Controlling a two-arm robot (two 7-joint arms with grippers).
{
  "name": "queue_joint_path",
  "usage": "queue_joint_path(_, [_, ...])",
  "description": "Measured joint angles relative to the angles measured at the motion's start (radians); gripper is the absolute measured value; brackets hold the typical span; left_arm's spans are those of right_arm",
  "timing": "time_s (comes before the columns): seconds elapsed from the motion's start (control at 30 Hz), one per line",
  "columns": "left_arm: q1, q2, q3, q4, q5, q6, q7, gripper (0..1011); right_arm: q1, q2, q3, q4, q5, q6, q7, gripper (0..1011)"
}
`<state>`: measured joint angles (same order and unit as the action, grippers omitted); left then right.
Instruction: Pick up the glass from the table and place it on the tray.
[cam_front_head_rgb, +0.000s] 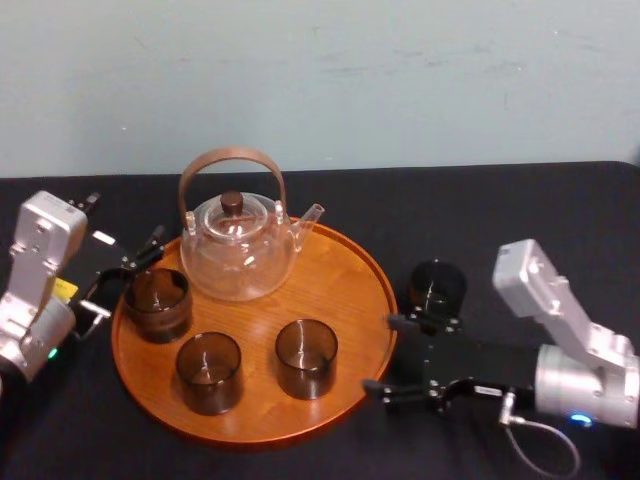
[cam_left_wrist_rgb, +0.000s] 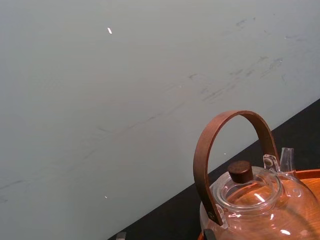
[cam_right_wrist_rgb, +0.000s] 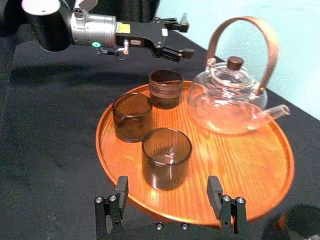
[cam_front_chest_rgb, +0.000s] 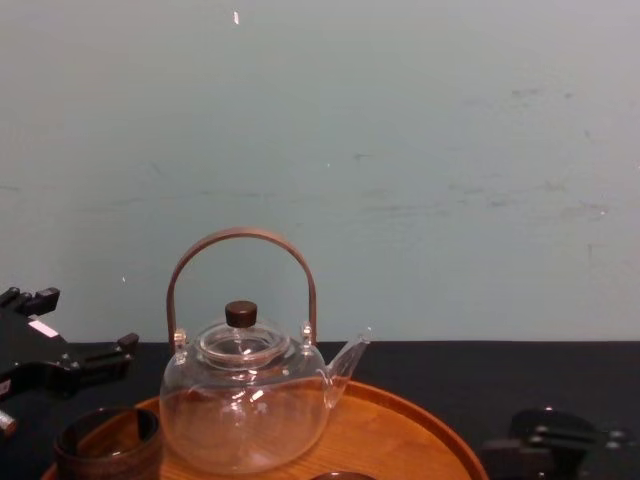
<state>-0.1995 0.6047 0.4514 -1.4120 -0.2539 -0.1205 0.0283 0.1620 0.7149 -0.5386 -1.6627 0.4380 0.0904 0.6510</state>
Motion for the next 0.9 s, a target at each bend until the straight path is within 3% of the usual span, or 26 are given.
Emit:
queue_joint_path(0.47, [0.000,0.000,0.000,0.000,0.000,0.000,0.000,1001,-0.150,0.079,0.136,-0.059,0.054,-0.028,-0.091,1002])
queue_joint_path(0.73, [0.000,0.000,0.000,0.000,0.000,0.000,0.000,1001,-0.203,0.073,0.201,-0.063,0.072,-0.022,-0.152,1002])
queue_joint_path(0.9, [0.000,0.000,0.000,0.000,0.000,0.000,0.000,1001,-0.229,0.046,0.250,-0.063,0.084,-0.003,-0.211,1002])
